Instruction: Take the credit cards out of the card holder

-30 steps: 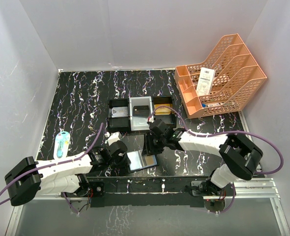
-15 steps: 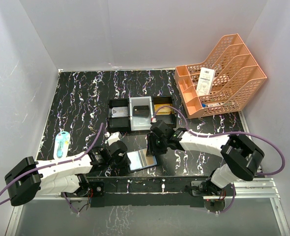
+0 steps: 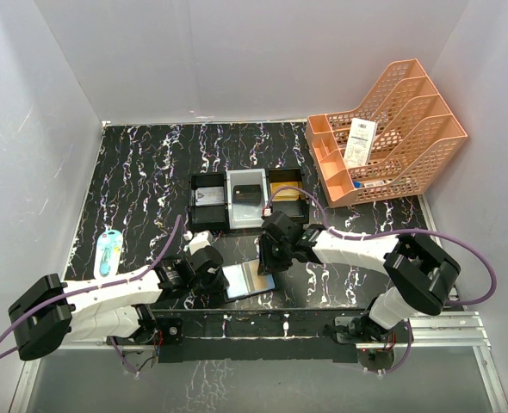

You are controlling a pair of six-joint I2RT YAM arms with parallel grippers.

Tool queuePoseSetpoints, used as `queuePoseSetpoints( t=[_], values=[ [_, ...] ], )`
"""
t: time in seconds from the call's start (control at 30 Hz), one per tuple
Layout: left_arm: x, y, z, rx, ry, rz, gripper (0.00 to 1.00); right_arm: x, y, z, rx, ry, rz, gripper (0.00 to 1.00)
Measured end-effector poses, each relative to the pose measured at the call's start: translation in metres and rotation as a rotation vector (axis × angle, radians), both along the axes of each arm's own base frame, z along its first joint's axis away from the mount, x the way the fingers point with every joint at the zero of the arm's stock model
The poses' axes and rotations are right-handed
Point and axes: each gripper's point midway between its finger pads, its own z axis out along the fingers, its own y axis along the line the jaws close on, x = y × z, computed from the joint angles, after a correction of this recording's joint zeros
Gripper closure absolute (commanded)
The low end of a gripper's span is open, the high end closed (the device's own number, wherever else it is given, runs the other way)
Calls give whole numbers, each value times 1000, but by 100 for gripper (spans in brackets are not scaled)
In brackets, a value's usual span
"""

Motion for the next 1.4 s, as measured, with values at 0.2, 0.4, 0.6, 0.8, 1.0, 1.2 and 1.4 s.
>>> queuePoseSetpoints(
  t=[0.2,0.4,0.6,0.8,1.0,1.2,1.4],
  values=[
    [0,0,0,1,-1,-4,77,-3,4,2,16,9,14,78],
    [0,0,0,3,-2,-6,77,-5,13,7,65,17,31,77],
    [0,0,0,3,-2,-6,77,-3,15,9,71,12,18,71],
    [0,0,0,2,-2,-7,77,3,4,9,12,-19,-15,65],
    [0,0,0,2,-4,-10,77,7,-2,9,-35,-39,-21,62],
    [0,-1,1,-4,-6,-13,77,4,-1,-1,-88,-31,6,62],
    [0,-2,1,-14,-9,-16,77,5,1,-5,-144,-54,16,65]
  ],
)
